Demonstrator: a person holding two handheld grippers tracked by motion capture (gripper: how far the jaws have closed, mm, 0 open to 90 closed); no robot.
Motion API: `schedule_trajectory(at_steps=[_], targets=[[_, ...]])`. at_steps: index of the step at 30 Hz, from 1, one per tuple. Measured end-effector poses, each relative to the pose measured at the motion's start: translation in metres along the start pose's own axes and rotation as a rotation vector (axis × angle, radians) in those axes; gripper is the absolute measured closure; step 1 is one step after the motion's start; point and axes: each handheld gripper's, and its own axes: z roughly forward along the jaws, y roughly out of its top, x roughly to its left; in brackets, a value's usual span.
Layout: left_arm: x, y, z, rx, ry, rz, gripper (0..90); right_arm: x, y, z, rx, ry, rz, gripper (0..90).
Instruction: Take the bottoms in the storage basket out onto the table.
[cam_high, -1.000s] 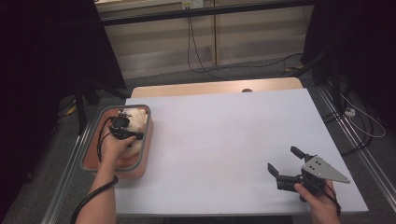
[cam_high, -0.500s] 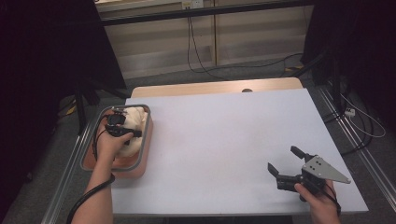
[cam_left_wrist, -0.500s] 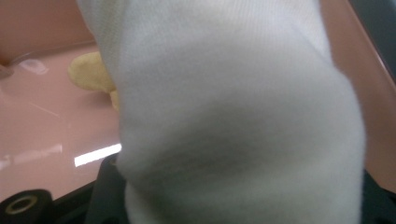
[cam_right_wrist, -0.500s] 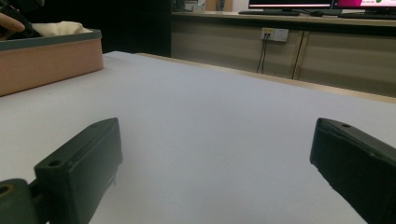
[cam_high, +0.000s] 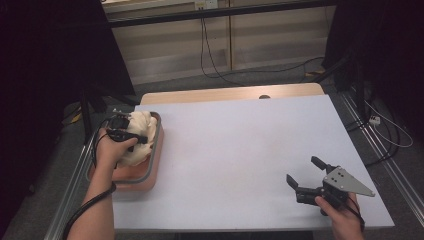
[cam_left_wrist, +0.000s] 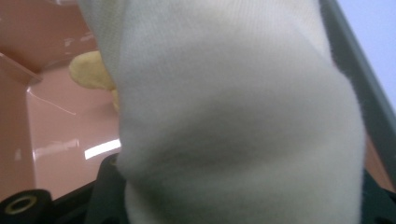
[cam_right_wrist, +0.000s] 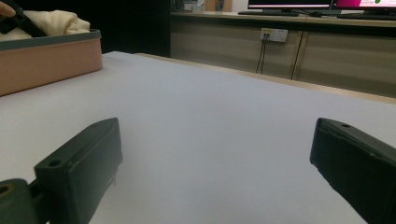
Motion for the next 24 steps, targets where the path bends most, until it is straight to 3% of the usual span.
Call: schedule_trajectory(at_steps=[9, 21, 24], targets=[[-0.003, 0.011, -0.02, -0.009, -0.003, 0.026, 46.1, 0.0, 0.0, 0.0, 0.0, 0.001, 0.0, 2.0], [-0.007, 0.027, -0.051, -0.036, -0.009, 0.014, 46.0, 0.0, 0.0, 0.0, -0.001, 0.002, -0.001, 2.0], [-0.009, 0.031, -0.057, -0.022, -0.001, 0.031, 46.0, 0.0, 0.0, 0.0, -0.001, 0.001, -0.001, 2.0]])
